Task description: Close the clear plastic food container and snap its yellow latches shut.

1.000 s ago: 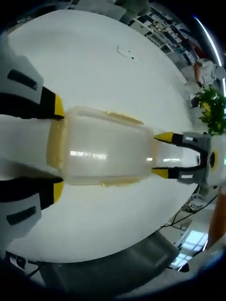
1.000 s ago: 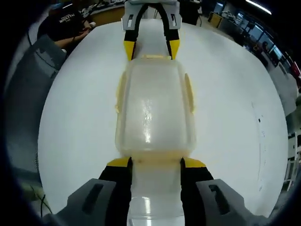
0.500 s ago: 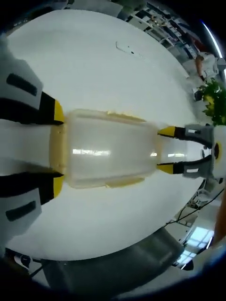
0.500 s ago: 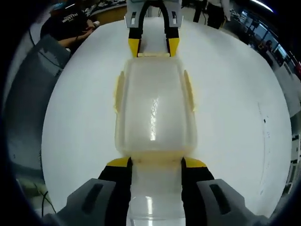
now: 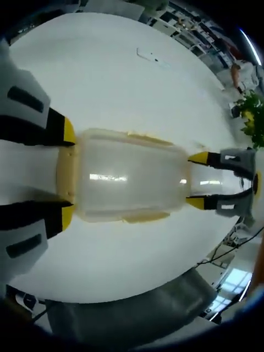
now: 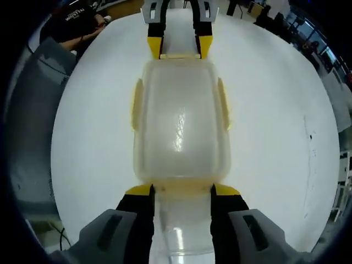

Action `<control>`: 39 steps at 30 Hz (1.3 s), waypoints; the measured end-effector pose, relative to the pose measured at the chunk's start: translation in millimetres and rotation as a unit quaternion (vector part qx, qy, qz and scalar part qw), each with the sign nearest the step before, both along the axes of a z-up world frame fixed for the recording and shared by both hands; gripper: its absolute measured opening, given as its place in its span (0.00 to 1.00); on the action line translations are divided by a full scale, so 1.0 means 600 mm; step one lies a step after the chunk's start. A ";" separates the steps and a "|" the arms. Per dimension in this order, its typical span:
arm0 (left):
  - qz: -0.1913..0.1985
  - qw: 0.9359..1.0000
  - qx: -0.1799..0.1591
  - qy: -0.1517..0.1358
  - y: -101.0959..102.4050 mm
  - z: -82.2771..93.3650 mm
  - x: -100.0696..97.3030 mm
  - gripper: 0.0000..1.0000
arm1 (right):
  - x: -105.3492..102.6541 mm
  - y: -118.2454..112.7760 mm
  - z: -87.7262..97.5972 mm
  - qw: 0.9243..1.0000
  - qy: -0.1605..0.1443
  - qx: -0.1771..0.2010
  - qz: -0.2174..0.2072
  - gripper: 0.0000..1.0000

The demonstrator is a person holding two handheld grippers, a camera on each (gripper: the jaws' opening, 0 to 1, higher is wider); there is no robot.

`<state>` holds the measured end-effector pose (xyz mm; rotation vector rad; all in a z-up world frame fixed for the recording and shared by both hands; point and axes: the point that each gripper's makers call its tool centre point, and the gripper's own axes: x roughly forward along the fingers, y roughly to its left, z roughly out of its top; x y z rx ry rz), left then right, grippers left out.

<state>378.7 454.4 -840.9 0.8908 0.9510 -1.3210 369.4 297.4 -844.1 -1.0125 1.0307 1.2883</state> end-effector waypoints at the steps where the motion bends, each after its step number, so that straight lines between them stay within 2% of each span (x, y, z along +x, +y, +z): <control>1: -0.002 1.000 -0.003 -0.004 -0.001 0.006 -0.001 0.33 | -0.004 0.001 0.004 1.000 0.000 0.001 0.005 0.36; 4: -0.002 1.000 -0.007 -0.024 0.009 0.034 0.000 0.33 | -0.002 0.006 0.033 1.000 -0.008 0.020 -0.002 0.36; 9: 0.031 0.999 -0.005 -0.021 0.025 0.074 -0.027 0.33 | -0.016 0.022 0.088 0.998 -0.021 0.049 0.029 0.36; 13: 0.053 0.998 -0.006 -0.015 0.023 0.101 -0.053 0.33 | -0.030 0.020 0.107 0.998 -0.022 0.048 0.046 0.36; 17: 0.058 0.998 -0.004 -0.031 0.024 0.129 -0.066 0.33 | -0.034 0.017 0.138 0.996 -0.026 0.065 0.055 0.36; 21: 0.071 0.997 -0.005 -0.030 0.014 0.165 -0.076 0.33 | -0.043 0.008 0.173 0.995 -0.035 0.072 0.067 0.36; 27: 0.070 0.996 0.003 -0.049 -0.002 0.221 -0.073 0.33 | -0.043 -0.009 0.226 0.993 -0.053 0.087 0.067 0.36; 29: 0.070 0.996 0.001 -0.056 -0.020 0.241 -0.078 0.33 | -0.037 -0.019 0.244 0.992 -0.061 0.090 0.067 0.36; 33: 0.066 0.996 0.001 -0.067 -0.041 0.264 -0.071 0.33 | -0.028 -0.042 0.278 0.991 -0.075 0.095 0.064 0.36; 39: 0.059 0.995 -0.004 -0.075 -0.076 0.298 -0.057 0.33 | -0.023 -0.076 0.306 0.990 -0.086 0.094 0.056 0.36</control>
